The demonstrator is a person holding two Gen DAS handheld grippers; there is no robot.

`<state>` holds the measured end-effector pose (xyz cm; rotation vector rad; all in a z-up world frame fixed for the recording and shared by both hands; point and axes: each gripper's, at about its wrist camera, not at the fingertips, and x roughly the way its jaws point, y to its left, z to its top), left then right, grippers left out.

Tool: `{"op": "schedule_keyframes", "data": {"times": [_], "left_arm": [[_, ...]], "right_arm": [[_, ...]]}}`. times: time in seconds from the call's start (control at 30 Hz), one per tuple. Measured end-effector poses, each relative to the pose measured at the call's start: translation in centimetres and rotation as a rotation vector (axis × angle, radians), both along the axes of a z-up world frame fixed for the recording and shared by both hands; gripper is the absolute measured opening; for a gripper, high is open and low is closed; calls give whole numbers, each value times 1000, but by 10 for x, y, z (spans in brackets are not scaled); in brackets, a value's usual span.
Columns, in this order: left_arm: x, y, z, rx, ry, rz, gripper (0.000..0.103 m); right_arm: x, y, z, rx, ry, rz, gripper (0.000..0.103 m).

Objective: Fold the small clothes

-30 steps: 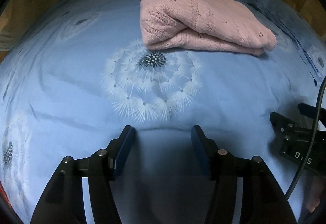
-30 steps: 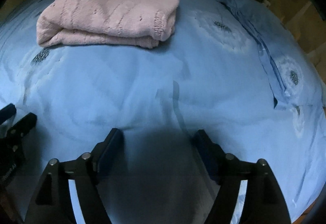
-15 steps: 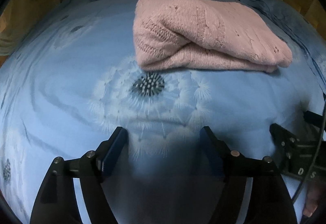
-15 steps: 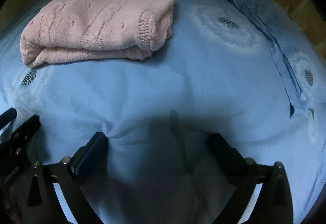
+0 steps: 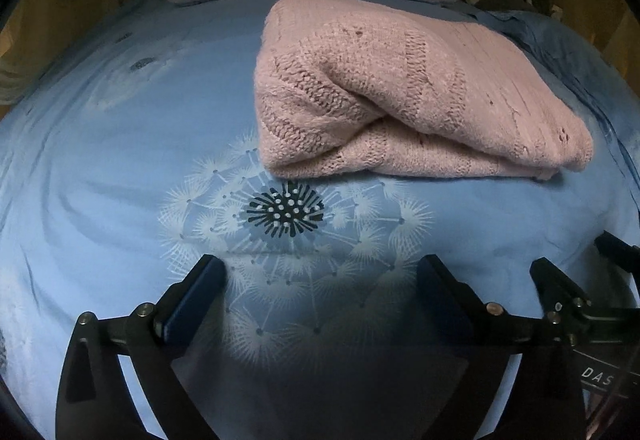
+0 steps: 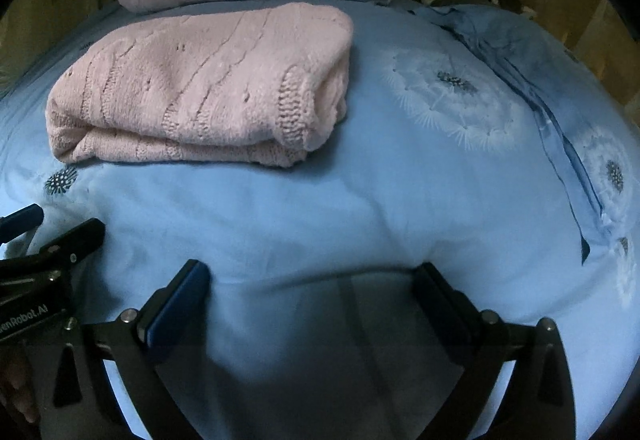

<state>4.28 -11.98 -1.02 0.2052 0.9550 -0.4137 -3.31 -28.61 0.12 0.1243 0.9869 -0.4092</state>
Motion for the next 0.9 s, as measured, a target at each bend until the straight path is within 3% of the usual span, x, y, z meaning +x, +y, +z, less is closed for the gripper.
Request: {"op": "schedule_keyframes", "data": {"times": [0.9], "left_arm": [[-1,-3,-1,-9,8,4,87]], "right_arm": [[-5,8,1,-9,-1,-3,103]]}}
